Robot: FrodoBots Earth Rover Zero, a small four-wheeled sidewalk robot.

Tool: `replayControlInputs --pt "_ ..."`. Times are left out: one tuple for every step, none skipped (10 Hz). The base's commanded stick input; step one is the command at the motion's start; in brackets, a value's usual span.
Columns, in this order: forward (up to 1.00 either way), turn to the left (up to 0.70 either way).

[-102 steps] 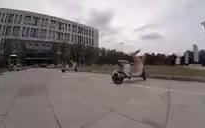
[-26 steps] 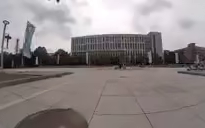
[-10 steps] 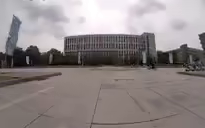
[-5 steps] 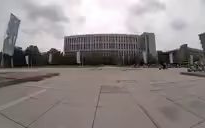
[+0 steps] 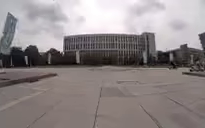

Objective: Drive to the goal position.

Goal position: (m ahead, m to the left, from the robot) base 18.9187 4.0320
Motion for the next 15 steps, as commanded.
replayControlInputs --pt "0.60 0.00" --pt "0.60 0.00" --pt "0.60 0.00" --pt "0.60 0.00" --pt "0.60 0.00" --pt "0.60 0.00" --pt "0.60 0.00" --pt "0.60 0.00" --pt "0.60 0.00" --pt "0.60 0.00" --pt "0.60 0.00" --pt "0.60 0.00" --pt "0.60 0.00" --pt "0.60 0.00" --pt "0.60 0.00"
